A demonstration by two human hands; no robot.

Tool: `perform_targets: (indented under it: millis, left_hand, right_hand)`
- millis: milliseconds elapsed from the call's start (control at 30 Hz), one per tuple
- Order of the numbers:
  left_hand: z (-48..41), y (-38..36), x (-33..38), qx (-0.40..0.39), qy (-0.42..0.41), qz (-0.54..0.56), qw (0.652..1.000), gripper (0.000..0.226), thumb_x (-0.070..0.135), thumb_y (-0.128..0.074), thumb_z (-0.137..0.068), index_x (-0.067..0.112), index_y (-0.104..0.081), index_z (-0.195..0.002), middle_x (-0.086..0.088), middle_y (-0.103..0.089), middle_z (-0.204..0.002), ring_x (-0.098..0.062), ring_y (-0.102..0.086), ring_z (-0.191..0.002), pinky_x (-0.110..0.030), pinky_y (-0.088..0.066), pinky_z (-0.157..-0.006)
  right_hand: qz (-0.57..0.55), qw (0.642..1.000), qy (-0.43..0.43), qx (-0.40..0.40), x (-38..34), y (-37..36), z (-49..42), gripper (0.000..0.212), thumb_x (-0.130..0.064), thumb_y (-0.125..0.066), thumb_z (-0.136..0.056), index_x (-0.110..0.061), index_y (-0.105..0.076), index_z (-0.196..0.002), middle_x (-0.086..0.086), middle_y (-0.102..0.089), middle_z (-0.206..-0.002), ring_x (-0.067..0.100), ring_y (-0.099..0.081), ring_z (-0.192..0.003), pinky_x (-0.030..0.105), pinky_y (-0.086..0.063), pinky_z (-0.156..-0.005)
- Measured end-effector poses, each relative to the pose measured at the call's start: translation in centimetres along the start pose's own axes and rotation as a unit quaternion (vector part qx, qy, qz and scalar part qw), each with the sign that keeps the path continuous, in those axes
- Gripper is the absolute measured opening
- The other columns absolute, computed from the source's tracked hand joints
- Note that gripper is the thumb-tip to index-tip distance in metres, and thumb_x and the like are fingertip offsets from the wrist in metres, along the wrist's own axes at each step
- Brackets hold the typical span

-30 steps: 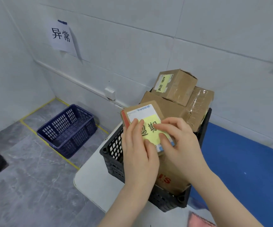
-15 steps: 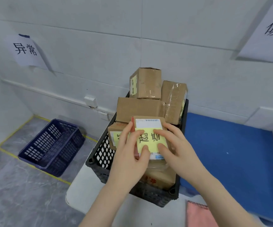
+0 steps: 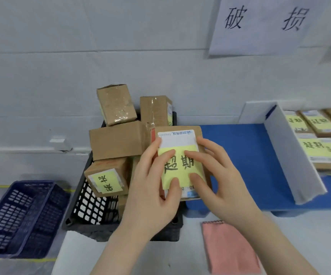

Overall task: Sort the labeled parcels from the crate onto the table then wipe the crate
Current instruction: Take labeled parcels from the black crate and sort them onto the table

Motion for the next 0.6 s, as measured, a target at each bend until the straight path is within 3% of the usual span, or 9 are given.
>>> perform_targets:
  millis: [200, 367, 600]
  left_hand:
    - [0.5, -8.6, 8.3, -0.067, -0.055, 0.060, 0.994, 0.050, 0.034, -0.046, -0.086, 0.019, -0.051, -0.133, 0.015, -0.021, -0.155, -0.018, -0.036, -0.138, -0.045, -0.053, -0.087]
    - [3.1, -17.7, 17.2, -0.103, -0.084, 0.095, 0.987, 0.048, 0.033, -0.049, -0.087, 0.023, -0.049, -0.134, 0.021, -0.018, -0.154, -0.013, -0.034, -0.138, -0.041, -0.053, -0.089]
    - [5.2, -28.2, 27.3, -0.136, -0.106, 0.129, 0.977, 0.047, 0.028, -0.052, -0.084, 0.025, -0.050, -0.131, 0.023, -0.019, -0.153, -0.015, -0.041, -0.134, -0.038, -0.055, -0.082]
  right_hand:
    - [0.051, 0.995, -0.028, 0.081, 2.1, 10.7, 6.8, 0.038, -0.032, -0.054, -0.091, -0.026, -0.056, -0.129, -0.009, -0.033, -0.148, 0.014, -0.042, -0.134, 0.032, -0.052, -0.093]
    - [0.097, 0.986, -0.059, 0.121, 4.0, 21.4, 14.7, 0.037, -0.030, -0.056, -0.091, -0.027, -0.056, -0.128, -0.012, -0.031, -0.148, 0.012, -0.041, -0.134, 0.026, -0.050, -0.094]
    - [0.141, 0.973, -0.097, 0.154, 6.2, 33.7, 22.5, 0.038, -0.028, -0.056, -0.091, -0.025, -0.056, -0.129, -0.010, -0.032, -0.147, 0.013, -0.042, -0.134, 0.034, -0.054, -0.090]
Point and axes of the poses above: each hand's wrist, its own z-axis away from the middle knuckle, its own y-axis out of the back of the hand, x = y × z, the point moved 4 cm from there along -z, towards the middle knuckle
